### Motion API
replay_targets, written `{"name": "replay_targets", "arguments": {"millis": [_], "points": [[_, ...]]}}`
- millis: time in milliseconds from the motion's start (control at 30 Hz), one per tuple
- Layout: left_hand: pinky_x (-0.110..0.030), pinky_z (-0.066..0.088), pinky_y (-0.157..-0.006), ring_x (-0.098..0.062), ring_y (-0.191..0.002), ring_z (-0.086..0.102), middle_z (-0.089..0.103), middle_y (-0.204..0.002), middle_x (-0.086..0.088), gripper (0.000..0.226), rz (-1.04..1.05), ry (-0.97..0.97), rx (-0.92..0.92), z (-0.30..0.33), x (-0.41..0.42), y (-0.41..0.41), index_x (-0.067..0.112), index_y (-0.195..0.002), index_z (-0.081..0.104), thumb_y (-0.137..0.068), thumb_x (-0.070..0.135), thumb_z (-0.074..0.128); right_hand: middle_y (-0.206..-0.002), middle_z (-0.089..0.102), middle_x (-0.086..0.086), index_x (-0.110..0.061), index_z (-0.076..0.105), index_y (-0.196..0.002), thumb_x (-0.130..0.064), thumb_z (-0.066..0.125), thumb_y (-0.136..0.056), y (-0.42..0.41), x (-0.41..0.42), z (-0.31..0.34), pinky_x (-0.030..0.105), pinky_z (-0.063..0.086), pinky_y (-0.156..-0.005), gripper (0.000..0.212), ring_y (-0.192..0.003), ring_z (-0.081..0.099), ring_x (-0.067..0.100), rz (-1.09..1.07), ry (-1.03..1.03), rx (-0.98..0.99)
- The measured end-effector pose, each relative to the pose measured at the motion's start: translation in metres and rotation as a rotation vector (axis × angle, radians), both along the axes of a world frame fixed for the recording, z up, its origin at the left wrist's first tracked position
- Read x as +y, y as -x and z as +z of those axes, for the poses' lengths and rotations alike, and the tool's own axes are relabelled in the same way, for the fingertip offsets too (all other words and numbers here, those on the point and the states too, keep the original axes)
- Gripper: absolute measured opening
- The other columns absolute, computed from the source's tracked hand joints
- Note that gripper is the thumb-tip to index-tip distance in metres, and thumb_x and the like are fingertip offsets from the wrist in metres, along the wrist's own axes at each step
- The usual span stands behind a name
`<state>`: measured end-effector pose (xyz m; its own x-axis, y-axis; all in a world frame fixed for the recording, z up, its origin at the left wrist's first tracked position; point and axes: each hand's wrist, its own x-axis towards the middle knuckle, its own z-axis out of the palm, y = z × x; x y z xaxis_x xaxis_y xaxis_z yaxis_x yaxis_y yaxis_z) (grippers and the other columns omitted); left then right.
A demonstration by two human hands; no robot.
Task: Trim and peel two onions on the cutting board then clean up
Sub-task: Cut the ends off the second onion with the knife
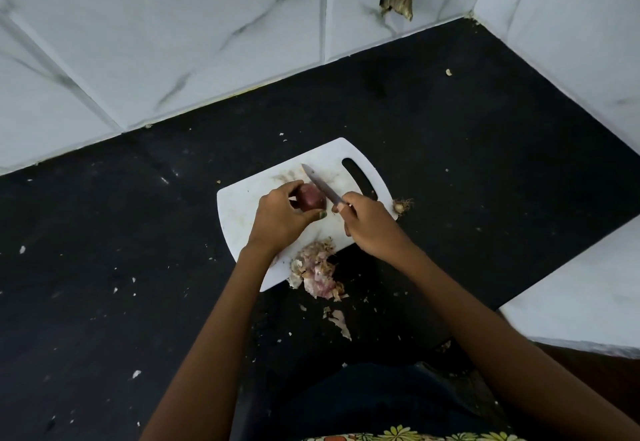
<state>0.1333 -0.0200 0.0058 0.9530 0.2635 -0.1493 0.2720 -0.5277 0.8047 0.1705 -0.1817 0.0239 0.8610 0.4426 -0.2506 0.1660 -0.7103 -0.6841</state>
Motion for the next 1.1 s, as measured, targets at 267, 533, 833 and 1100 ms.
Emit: {"name": "replay_targets", "arguments": {"millis": [267, 533, 833, 1100], "points": [[-0.007, 0.043, -0.075, -0.016, -0.091, 0.065, 0.068, -0.113, -0.003, 0.055, 0.011, -0.019, -0.006, -0.003, 0.0, -0.002, 0.014, -0.12, 0.065, -0.07, 0.023, 0.086, -0.111, 0.063, 0.013, -0.007, 0.05, -0.117, -0.01, 0.038, -0.099, 0.008, 0.008, 0.01, 0.035, 0.041, -0.071, 0.022, -0.1, 0.06, 0.033, 0.092, 0.291, -0.08], [-0.007, 0.041, -0.072, -0.016, -0.087, 0.066, 0.069, -0.107, -0.001, 0.047, -0.007, -0.032, -0.012, -0.005, 0.001, -0.003, 0.017, -0.116, 0.066, -0.073, 0.025, 0.084, -0.11, 0.061, 0.017, -0.004, 0.047, -0.116, -0.003, 0.044, -0.092, 0.009, 0.02, 0.019, 0.035, 0.038, -0.069, 0.024, -0.099, 0.059, 0.035, 0.111, 0.399, -0.057], [-0.024, 0.051, -0.083, -0.018, -0.088, 0.067, 0.071, -0.103, -0.002, 0.042, -0.03, -0.062, -0.023, -0.007, 0.001, -0.005, 0.017, -0.113, 0.068, -0.075, 0.027, 0.081, -0.113, 0.06, 0.018, -0.003, 0.044, -0.12, -0.003, 0.042, -0.092, 0.009, 0.025, 0.023, 0.035, 0.036, -0.07, 0.028, -0.104, 0.058, 0.036, 0.105, 0.448, -0.067], [-0.02, 0.046, -0.081, -0.016, -0.085, 0.067, 0.068, -0.101, 0.003, 0.045, -0.014, -0.069, -0.018, -0.006, -0.002, -0.002, 0.018, -0.116, 0.066, -0.075, 0.025, 0.082, -0.11, 0.061, 0.018, -0.004, 0.043, -0.12, -0.002, 0.04, -0.093, 0.018, 0.014, 0.02, 0.035, 0.037, -0.069, 0.028, -0.101, 0.059, 0.035, 0.107, 0.444, -0.091]]}}
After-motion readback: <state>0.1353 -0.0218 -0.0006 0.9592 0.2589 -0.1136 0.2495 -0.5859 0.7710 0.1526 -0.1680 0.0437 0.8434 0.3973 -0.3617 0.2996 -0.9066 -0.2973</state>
